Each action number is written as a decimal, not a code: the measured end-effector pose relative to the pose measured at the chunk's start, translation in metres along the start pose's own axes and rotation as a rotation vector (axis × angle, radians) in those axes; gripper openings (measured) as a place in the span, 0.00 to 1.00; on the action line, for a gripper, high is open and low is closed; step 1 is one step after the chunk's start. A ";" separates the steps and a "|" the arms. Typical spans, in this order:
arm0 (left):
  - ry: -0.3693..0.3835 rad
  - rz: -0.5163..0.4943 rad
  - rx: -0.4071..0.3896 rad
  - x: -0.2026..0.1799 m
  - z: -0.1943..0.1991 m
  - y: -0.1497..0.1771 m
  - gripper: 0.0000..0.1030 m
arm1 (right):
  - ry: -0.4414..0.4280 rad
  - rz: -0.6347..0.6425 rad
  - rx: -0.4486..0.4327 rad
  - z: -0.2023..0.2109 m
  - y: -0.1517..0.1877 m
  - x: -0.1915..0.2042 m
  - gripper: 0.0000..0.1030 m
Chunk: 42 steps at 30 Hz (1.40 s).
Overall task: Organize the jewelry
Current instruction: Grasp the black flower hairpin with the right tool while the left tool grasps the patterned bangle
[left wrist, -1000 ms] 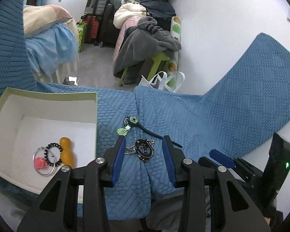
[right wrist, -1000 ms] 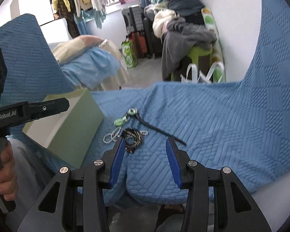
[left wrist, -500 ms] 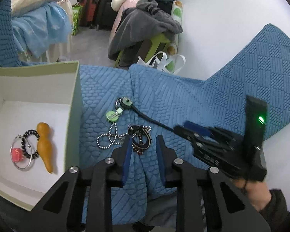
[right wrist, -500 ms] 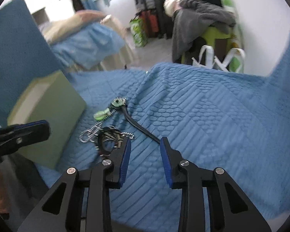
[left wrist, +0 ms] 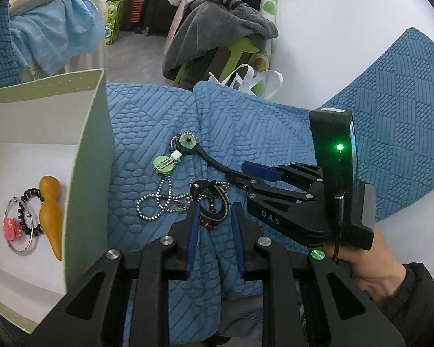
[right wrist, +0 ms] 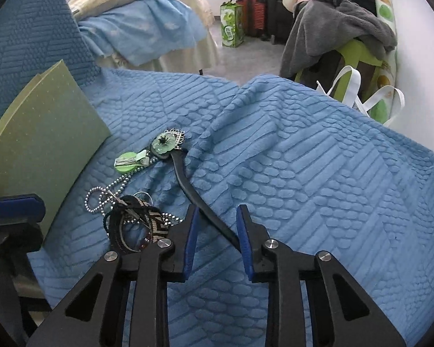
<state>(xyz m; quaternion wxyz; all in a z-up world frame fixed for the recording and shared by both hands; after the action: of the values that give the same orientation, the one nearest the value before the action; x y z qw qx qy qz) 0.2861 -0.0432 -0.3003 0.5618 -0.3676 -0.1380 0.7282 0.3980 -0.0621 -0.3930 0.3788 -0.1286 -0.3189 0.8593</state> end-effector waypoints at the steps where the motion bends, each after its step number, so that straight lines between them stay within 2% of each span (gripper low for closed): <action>1: -0.002 -0.001 0.001 0.000 -0.001 0.000 0.22 | 0.006 0.022 0.000 0.000 0.001 0.002 0.22; 8: 0.014 0.022 -0.006 -0.001 -0.003 -0.002 0.22 | 0.026 0.061 -0.004 0.003 0.004 0.005 0.17; 15: 0.036 0.027 -0.017 -0.002 -0.001 -0.003 0.22 | -0.006 0.009 0.009 0.010 0.010 0.006 0.07; 25: 0.096 0.005 -0.015 -0.008 0.000 -0.005 0.22 | 0.021 -0.084 -0.032 0.045 0.029 -0.005 0.05; 32: 0.112 -0.111 0.046 -0.031 -0.025 0.005 0.22 | 0.040 -0.146 -0.033 0.059 0.043 -0.015 0.05; 36: 0.069 -0.210 0.084 -0.040 -0.046 0.014 0.22 | 0.043 -0.170 -0.023 0.060 0.048 -0.021 0.05; 42: 0.014 -0.294 0.109 -0.038 -0.069 0.018 0.22 | 0.025 -0.223 -0.007 0.057 0.055 -0.029 0.06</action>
<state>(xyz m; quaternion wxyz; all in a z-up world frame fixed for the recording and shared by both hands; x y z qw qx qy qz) 0.3241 -0.0985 -0.3449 0.6824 -0.3173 -0.1467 0.6420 0.3598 -0.1368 -0.3851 0.4752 -0.1043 -0.3295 0.8091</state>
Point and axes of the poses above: each gripper's, at about its wrist camera, not at the fingertips, and z roughly against the way its jaws point, x to its left, y to its underside, the point moved 9 cm from there along -z, roughly the way its jaws point, and after that the axes turned 9 degrees about -x, right-handed, at the moved point
